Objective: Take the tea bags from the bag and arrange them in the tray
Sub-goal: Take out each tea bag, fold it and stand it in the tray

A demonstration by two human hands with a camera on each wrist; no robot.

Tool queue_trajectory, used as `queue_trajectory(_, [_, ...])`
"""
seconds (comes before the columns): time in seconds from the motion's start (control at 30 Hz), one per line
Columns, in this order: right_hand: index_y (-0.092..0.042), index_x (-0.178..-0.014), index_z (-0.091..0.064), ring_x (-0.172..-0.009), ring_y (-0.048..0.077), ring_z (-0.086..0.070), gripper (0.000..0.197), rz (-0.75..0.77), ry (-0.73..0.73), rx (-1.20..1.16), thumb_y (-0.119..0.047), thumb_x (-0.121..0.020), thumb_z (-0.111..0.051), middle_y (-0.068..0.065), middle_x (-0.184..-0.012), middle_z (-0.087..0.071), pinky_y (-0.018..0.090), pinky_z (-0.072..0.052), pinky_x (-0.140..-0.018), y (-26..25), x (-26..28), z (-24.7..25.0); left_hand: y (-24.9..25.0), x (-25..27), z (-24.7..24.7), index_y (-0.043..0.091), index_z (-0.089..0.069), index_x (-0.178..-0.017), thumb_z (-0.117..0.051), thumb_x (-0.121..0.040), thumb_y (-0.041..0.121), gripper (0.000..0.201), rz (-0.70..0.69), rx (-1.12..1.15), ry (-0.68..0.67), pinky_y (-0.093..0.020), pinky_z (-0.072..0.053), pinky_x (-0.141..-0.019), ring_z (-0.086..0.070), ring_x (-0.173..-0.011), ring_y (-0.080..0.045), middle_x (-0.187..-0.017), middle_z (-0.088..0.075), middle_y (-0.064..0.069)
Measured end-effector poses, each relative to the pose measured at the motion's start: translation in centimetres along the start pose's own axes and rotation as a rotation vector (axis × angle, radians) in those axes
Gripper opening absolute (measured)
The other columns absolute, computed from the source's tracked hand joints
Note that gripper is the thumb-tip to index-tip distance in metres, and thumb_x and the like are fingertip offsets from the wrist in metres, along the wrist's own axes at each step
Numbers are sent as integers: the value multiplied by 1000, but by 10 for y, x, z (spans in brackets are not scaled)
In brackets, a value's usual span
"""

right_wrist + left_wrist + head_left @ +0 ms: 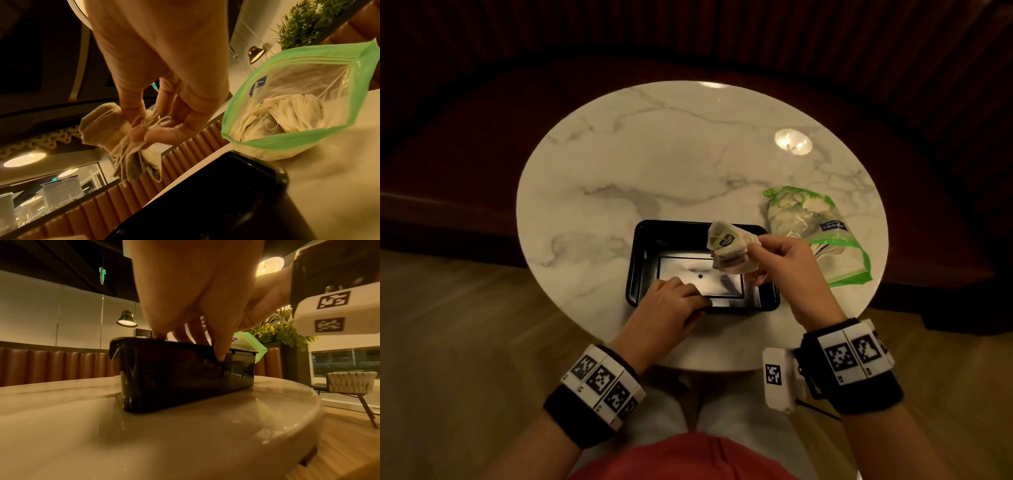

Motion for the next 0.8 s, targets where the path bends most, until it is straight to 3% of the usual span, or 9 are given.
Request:
queue_trajectory(0.1, [3,-90,-73,-58,17,-62,16,3,-18,31,-6,-92,-60,22,-77,-71,26,-48,-55,2,0,-4,6,4,-2,22,-76,-98,-87,-69,22,30,-28,-13,-17,-35,-52,-65,-65,-75,-20,-86,-71,3])
queue_trajectory(0.17, [5,-91,-73,-59,19,-64,17,21,-46,51,-7,-92,-61,26,-80,-70,27,-49,-56,0,2,-6,5,5,3,20,-75,-101,-74,-80,39,29,-10,14,-8,-35,-51,-70,-65,-81,-20,-89,-71,3])
queue_trajectory(0.27, [2,-90,-74,-58,14,-63,19,52,-96,127,-13,-93,-63,20,-76,-71,25,-50,-57,-9,2,-8,-10,5,27,17,-75,-96,-54,-81,61,51,187,240,120,-23,-45,-76,-59,-83,-8,-87,-68,11])
queue_trajectory(0.33, [-5,-87,-76,-57,10,-61,20,99,-139,253,-20,-93,-63,11,-70,-72,25,-51,-59,-21,2,-7,-23,7,50,20,-72,-90,-48,-83,64,50,347,442,243,-17,-42,-75,-56,-83,-5,-84,-64,18])
queue_trajectory(0.43, [-12,-83,-76,-53,4,-60,24,201,-272,521,-27,-94,-60,-2,-62,-69,21,-50,-57,-47,1,-11,-35,3,76,25,-64,-88,-43,-84,64,44,470,690,346,-19,-45,-71,-60,-82,-5,-81,-65,13])
queue_trajectory(0.53, [-16,-89,-77,-52,0,-60,17,239,-473,766,-24,-93,-62,-8,-59,-67,13,-48,-53,-66,-4,-24,-38,-13,80,32,-59,-97,-46,-80,65,40,482,866,257,-8,-42,-76,-61,-86,5,-85,-65,25])
queue_trajectory(0.6, [-17,-92,-77,-51,-2,-60,15,234,-567,896,-25,-92,-64,-8,-61,-68,12,-47,-52,-72,-9,-34,-37,-25,73,33,-59,-104,-50,-82,67,41,474,890,131,-10,-42,-82,-61,-93,7,-92,-66,24])
queue_trajectory(0.73, [-27,-89,-74,-56,-1,-63,14,228,-710,1020,-32,-92,-61,-8,-66,-69,13,-47,-54,-79,-16,-51,-27,-39,58,12,-62,-123,-40,-91,69,68,499,1048,-105,-38,-46,-103,-63,-113,-17,-118,-69,-7])
queue_trajectory(0.8, [-33,-79,-68,-57,0,-62,17,224,-773,1003,-31,-93,-58,-8,-65,-68,14,-45,-55,-81,-19,-58,-19,-42,56,1,-61,-122,-41,-86,70,80,477,1117,-189,-40,-51,-98,-66,-106,-29,-115,-68,-18])
Point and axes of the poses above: each hand's wrist, its own x-axis away from the middle knuckle, its own z-axis out of the back of the hand, y = z × x, the point moved 6 cm from there along -x, towards the middle knuckle
